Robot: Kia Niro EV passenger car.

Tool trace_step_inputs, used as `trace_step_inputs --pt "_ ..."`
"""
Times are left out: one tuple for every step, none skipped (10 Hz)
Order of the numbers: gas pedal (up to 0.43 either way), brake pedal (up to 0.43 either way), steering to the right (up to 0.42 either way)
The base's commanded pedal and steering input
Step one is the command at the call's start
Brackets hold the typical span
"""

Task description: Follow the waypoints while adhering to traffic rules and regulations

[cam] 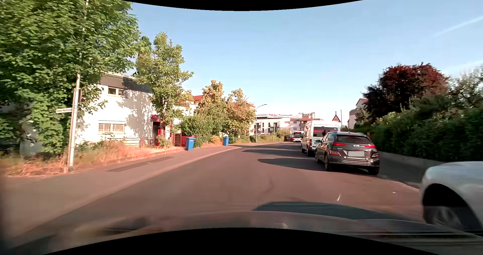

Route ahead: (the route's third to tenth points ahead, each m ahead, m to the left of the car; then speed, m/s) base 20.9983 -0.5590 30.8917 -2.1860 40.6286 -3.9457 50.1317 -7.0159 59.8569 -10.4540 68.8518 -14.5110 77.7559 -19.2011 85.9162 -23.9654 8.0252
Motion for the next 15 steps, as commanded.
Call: trace_step_inputs --pt "0.039 0.000 0.034" --pt "0.039 0.000 0.032" --pt "0.039 0.000 0.031" --pt "0.039 0.000 0.031" --pt "0.039 0.000 0.031" --pt "0.039 0.000 0.031" --pt "0.039 0.000 0.031" --pt "0.039 0.000 0.033" --pt "0.039 0.000 0.033" --pt "0.039 0.000 0.033" --pt "0.039 0.000 0.033" --pt "0.039 0.000 0.033" --pt "0.039 0.000 0.033" --pt "0.039 0.000 0.032" --pt "0.039 0.000 0.033"
